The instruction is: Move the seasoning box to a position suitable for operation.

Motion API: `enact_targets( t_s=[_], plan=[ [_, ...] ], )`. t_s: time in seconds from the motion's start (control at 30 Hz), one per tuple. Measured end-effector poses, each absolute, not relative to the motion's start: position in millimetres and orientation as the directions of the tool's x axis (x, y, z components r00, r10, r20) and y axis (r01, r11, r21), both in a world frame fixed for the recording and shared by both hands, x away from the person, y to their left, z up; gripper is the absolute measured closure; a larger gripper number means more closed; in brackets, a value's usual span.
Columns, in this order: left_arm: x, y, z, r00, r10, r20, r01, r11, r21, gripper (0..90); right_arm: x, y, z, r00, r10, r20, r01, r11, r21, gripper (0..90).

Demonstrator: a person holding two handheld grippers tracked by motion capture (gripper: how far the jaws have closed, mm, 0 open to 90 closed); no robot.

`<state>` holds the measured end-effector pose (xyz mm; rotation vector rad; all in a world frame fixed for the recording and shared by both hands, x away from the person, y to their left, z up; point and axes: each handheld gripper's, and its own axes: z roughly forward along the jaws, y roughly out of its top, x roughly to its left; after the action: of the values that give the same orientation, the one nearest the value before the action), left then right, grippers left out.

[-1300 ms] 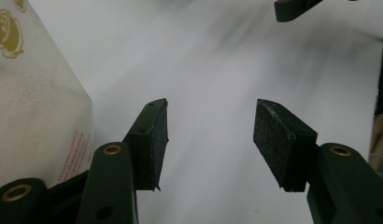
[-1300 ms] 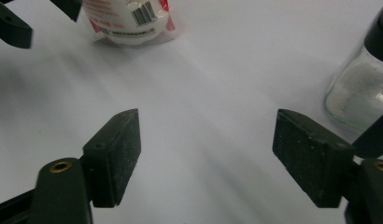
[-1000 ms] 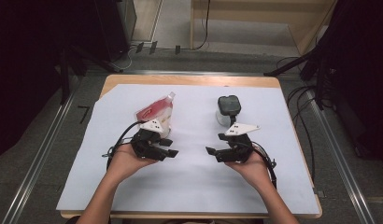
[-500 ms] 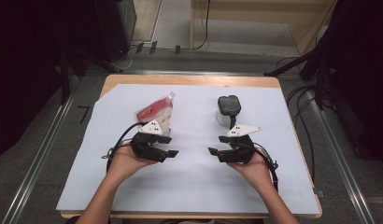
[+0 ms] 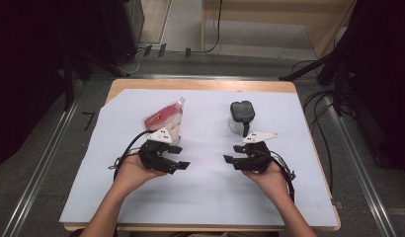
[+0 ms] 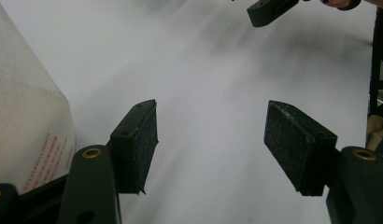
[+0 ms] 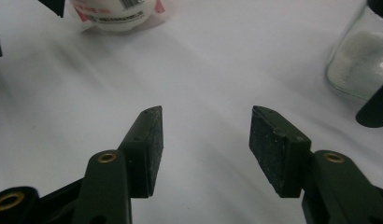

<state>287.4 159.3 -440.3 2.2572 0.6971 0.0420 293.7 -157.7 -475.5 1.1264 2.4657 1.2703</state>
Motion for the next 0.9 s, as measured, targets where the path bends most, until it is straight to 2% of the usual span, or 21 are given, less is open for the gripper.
enact_targets(
  t_s=[0.67,0.9],
  plan=[
    [285.5,159.7,-437.3,0.863,0.477,-0.168,0.445,-0.56,0.699,36.8,295.7,-167.6,-477.6,-0.698,0.695,0.175,0.539,0.349,0.767,46.2],
    [285.0,160.2,-435.3,0.864,0.47,-0.179,0.445,-0.55,0.707,36.8,297.0,-174.9,-473.9,-0.677,0.722,0.14,0.525,0.341,0.78,39.7]
  ],
)
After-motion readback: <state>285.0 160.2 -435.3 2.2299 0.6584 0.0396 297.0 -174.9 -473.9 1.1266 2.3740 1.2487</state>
